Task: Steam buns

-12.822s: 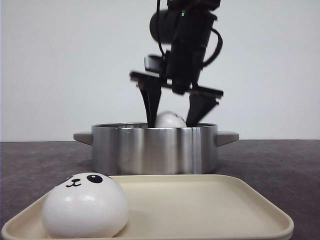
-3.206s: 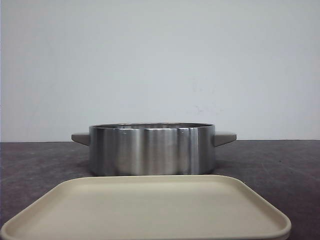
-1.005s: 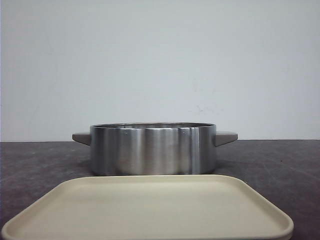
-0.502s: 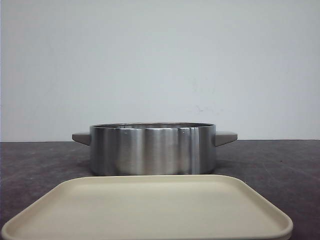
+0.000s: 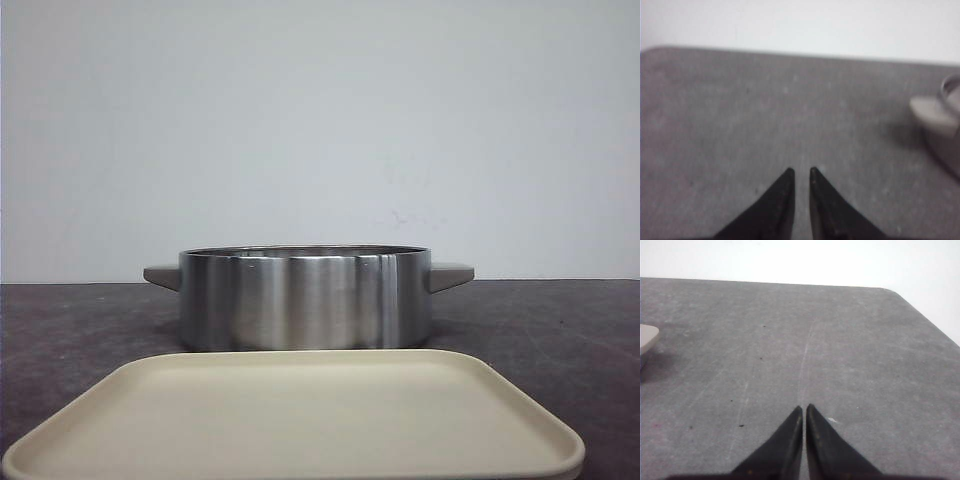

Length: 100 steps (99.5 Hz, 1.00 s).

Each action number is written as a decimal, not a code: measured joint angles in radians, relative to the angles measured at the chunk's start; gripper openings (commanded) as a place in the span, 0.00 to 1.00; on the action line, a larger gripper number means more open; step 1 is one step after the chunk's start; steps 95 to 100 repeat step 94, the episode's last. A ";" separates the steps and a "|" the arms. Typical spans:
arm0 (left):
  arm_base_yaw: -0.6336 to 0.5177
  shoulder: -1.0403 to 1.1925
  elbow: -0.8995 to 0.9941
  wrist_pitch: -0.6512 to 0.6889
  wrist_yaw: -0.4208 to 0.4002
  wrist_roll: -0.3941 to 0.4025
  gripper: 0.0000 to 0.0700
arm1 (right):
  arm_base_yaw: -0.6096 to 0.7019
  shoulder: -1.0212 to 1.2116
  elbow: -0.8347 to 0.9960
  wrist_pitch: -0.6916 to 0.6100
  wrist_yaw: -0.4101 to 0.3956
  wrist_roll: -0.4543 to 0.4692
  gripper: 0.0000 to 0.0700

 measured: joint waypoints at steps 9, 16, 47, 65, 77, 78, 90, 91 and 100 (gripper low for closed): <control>0.000 0.000 0.000 0.000 0.000 0.025 0.02 | 0.000 0.000 0.000 0.000 0.000 0.000 0.01; 0.002 0.000 0.000 0.000 0.000 0.030 0.02 | 0.000 0.000 0.000 0.000 0.000 0.000 0.01; 0.002 0.000 0.000 0.000 0.000 0.033 0.02 | 0.000 0.000 0.000 0.000 0.000 0.000 0.01; 0.002 0.000 0.000 0.000 0.000 0.035 0.02 | 0.000 0.000 0.000 0.000 0.000 0.000 0.01; 0.002 0.000 0.000 0.000 0.000 0.035 0.02 | 0.000 0.000 0.000 0.000 0.000 0.000 0.01; 0.002 0.000 0.000 0.000 0.000 0.035 0.02 | 0.000 0.000 0.000 0.000 0.000 0.000 0.01; 0.002 0.000 0.000 0.000 0.000 0.035 0.02 | 0.000 0.000 0.000 0.000 0.000 0.000 0.01; 0.002 0.000 0.000 0.000 0.000 0.035 0.02 | 0.000 0.000 0.000 0.000 0.000 0.000 0.01; 0.002 0.000 0.000 0.000 0.000 0.035 0.02 | 0.000 0.000 0.000 0.000 0.000 0.000 0.01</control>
